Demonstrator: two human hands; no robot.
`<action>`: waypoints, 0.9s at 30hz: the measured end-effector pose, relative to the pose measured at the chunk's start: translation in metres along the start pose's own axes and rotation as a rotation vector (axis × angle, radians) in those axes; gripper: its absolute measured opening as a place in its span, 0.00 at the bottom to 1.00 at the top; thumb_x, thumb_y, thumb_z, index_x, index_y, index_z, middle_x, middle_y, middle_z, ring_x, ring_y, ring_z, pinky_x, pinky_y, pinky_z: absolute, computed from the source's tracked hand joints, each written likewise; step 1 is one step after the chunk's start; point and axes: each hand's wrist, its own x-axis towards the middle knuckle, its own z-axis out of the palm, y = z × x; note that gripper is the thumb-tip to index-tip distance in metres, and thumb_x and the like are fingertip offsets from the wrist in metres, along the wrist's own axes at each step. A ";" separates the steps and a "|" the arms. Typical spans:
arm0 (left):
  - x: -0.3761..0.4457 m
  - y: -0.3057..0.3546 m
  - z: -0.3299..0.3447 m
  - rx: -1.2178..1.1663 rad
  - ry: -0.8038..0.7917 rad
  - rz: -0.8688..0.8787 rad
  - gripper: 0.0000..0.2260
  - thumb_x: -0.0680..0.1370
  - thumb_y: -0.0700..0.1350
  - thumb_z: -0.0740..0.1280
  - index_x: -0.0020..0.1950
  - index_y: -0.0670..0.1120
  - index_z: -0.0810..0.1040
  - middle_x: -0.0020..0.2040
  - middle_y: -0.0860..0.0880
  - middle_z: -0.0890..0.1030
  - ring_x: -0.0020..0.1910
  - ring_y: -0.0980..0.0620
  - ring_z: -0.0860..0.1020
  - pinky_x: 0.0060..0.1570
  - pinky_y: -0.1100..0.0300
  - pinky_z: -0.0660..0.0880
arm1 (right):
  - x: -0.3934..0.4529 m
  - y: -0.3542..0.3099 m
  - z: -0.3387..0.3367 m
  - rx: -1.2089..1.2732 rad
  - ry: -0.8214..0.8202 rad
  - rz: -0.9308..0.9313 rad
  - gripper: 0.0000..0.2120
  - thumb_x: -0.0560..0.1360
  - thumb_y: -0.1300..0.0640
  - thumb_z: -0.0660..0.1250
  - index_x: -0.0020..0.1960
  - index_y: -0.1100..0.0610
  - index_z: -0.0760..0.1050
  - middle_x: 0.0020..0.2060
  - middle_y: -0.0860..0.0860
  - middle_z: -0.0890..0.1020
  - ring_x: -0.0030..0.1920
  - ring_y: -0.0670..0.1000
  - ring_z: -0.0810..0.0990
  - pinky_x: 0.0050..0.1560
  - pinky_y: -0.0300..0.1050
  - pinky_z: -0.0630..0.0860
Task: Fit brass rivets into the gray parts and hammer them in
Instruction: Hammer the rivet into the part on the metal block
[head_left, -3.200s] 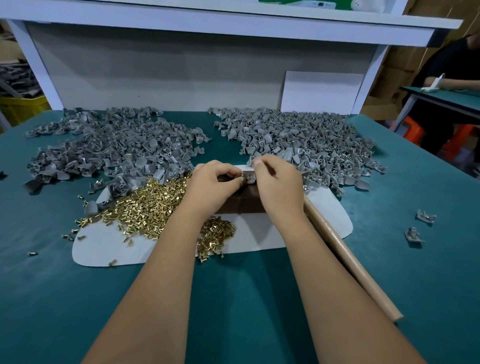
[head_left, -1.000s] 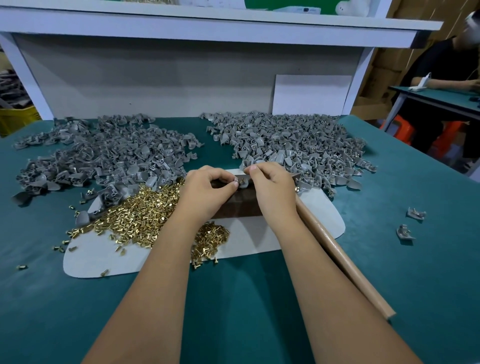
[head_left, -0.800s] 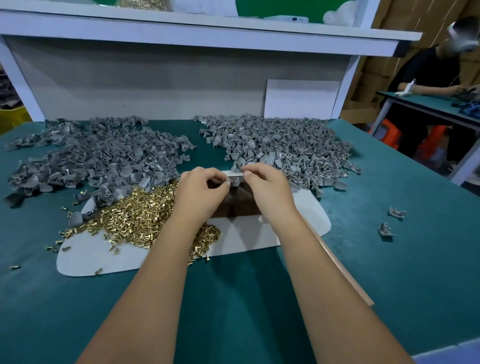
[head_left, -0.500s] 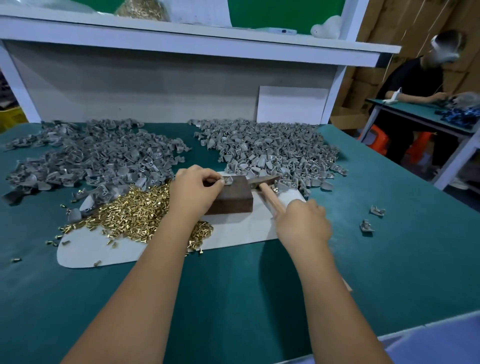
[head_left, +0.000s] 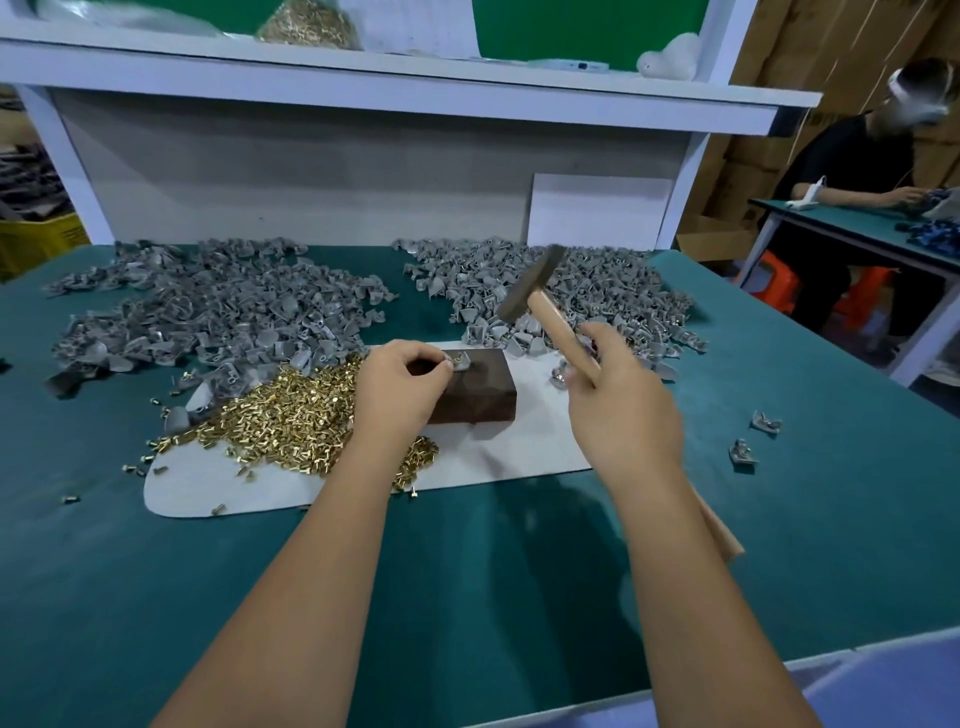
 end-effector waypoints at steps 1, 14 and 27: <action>0.000 -0.001 0.001 0.015 0.002 0.015 0.06 0.75 0.45 0.72 0.40 0.54 0.80 0.43 0.58 0.77 0.45 0.57 0.74 0.43 0.66 0.67 | -0.001 -0.004 -0.003 0.034 -0.029 -0.015 0.18 0.79 0.51 0.62 0.66 0.37 0.66 0.43 0.45 0.79 0.38 0.52 0.73 0.33 0.45 0.66; 0.003 -0.006 0.004 -0.008 -0.007 0.068 0.05 0.75 0.42 0.73 0.40 0.51 0.81 0.43 0.54 0.79 0.47 0.52 0.77 0.49 0.59 0.72 | -0.012 -0.024 -0.011 -0.205 0.016 -0.204 0.22 0.79 0.50 0.59 0.68 0.31 0.62 0.39 0.50 0.80 0.38 0.56 0.77 0.31 0.44 0.64; 0.003 -0.006 0.003 -0.002 0.013 0.044 0.07 0.74 0.44 0.74 0.38 0.54 0.81 0.42 0.59 0.80 0.47 0.54 0.79 0.53 0.56 0.76 | -0.013 -0.022 -0.003 -0.166 0.067 -0.177 0.23 0.80 0.49 0.58 0.70 0.30 0.59 0.37 0.48 0.76 0.34 0.56 0.74 0.30 0.45 0.66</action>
